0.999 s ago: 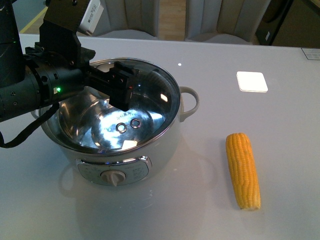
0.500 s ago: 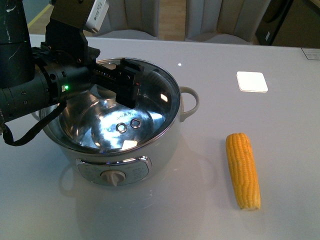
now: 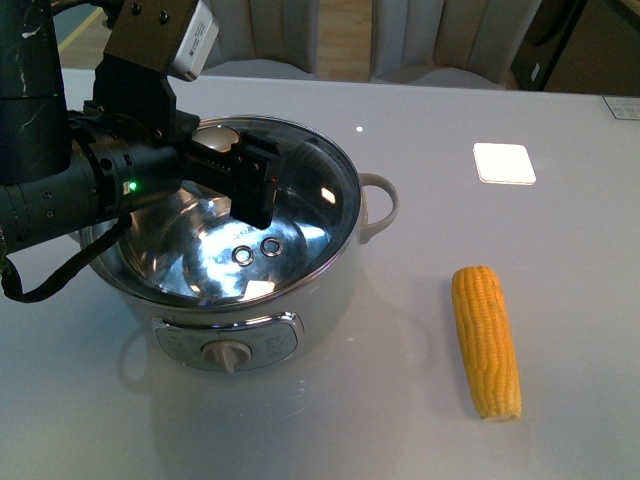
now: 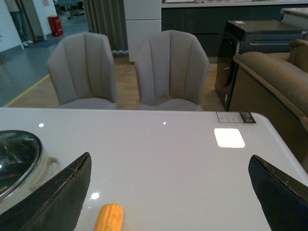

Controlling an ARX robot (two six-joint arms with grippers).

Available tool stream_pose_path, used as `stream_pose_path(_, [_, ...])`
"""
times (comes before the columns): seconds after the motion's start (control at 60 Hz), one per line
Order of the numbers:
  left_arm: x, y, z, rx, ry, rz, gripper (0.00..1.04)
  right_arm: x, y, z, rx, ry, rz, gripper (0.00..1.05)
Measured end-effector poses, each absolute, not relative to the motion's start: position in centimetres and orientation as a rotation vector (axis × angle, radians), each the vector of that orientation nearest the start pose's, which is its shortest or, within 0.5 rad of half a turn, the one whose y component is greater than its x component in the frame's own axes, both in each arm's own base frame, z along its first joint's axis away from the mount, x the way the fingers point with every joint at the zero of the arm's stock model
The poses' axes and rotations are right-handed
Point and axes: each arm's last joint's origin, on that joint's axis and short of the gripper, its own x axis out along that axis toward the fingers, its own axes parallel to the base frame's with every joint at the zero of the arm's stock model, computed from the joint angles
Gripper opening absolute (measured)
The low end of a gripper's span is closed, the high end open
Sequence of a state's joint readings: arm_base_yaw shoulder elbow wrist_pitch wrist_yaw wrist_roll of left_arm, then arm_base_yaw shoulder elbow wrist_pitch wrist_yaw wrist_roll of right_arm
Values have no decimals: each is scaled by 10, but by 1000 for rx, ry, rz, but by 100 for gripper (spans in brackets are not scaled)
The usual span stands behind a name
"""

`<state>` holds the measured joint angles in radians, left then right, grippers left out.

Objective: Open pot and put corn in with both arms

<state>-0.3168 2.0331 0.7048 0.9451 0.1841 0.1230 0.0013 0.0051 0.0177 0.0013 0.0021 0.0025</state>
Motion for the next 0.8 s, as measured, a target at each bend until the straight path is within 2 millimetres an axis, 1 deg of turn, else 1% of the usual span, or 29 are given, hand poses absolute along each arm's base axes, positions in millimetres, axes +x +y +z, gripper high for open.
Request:
stream_pose_path(0.067, [325, -110, 78, 155, 379, -524, 98, 97, 0, 169, 3, -14, -1, 96])
stream_pose_path(0.25, [327, -105, 80, 165, 382, -527, 98, 97, 0, 169, 3, -14, -1, 96])
stream_pose_path(0.716, [327, -106, 81, 164, 378, -527, 98, 97, 0, 169, 3, -14, -1, 96])
stream_pose_path(0.766, [327, -107, 81, 165, 377, -527, 95, 97, 0, 169, 3, -14, -1, 96])
stream_pose_path(0.799, [327, -107, 81, 165, 377, -529, 90, 97, 0, 169, 3, -14, -1, 96])
